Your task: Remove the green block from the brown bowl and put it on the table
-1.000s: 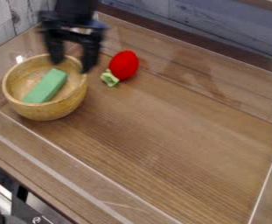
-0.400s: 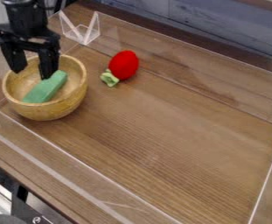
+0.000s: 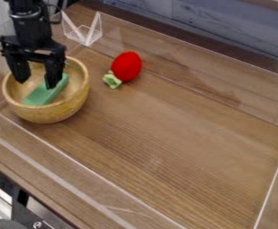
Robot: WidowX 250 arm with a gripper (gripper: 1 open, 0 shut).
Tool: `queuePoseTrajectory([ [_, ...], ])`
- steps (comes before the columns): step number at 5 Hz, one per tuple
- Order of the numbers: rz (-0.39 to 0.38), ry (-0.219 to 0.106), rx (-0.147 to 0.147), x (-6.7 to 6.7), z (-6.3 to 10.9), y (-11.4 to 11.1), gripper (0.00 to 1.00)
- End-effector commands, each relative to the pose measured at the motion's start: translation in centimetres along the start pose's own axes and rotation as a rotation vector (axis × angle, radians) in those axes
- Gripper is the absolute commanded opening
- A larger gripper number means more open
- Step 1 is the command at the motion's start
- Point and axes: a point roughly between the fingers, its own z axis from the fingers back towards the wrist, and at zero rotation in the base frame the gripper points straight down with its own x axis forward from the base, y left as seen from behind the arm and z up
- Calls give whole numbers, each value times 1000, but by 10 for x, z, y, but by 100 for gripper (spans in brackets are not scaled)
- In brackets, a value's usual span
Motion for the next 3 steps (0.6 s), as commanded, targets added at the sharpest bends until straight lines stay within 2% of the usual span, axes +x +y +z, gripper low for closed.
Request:
queuePoseTrajectory([
  [1, 17, -51, 34, 15, 8, 0, 100],
  [3, 20, -52, 48, 23, 4, -9, 100],
])
